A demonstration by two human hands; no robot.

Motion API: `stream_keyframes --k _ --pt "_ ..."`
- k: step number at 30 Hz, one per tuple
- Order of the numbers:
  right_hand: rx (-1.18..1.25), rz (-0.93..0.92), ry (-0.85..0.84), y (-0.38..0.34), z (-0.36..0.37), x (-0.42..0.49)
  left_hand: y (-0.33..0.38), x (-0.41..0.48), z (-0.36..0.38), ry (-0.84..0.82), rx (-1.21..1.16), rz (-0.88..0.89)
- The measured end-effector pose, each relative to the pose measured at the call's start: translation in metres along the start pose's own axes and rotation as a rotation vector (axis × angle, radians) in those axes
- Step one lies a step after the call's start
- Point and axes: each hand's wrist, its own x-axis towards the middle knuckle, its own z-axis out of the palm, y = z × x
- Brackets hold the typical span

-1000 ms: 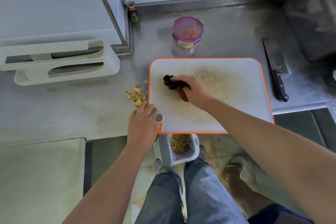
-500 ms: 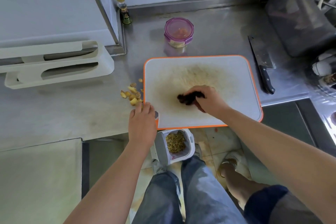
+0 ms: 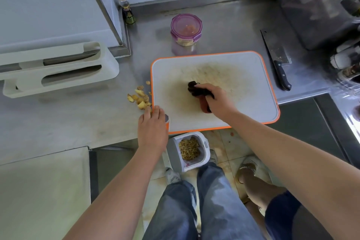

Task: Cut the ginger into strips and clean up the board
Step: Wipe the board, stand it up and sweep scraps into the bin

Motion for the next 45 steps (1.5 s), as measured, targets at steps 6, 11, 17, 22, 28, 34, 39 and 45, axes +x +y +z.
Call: stream_keyframes --k 6,11,17,22,28,34,39,45 --pt "-0.218 -0.113 -0.377 0.001 0.018 -0.013 -0.001 0.004 0.001 -0.011 -0.027 0.002" --pt "-0.104 -0.005 -0.528 -0.011 -0.007 -0.038 0.000 0.005 0.001 0.016 -0.017 0.013" --pt "-0.115 -0.035 -0.041 0.010 -0.007 -0.027 0.001 0.006 0.000 0.037 -0.004 0.025" --pt "-0.217 -0.060 -0.426 0.018 -0.006 -0.044 0.002 0.008 0.001 0.038 0.010 0.027" --pt "-0.137 -0.004 -0.039 0.033 -0.021 -0.052 0.002 0.008 0.003 0.057 0.004 0.019" --pt "-0.213 0.076 -0.195 0.021 -0.015 -0.063 0.000 0.007 0.001 0.063 -0.082 0.030" --pt "-0.614 0.037 -0.156 0.010 -0.016 -0.056 0.002 0.002 -0.001 0.096 -0.482 -0.262" --pt "-1.146 -0.037 -0.268 0.026 0.006 -0.056 0.004 -0.005 0.011 -0.329 -0.986 -0.648"
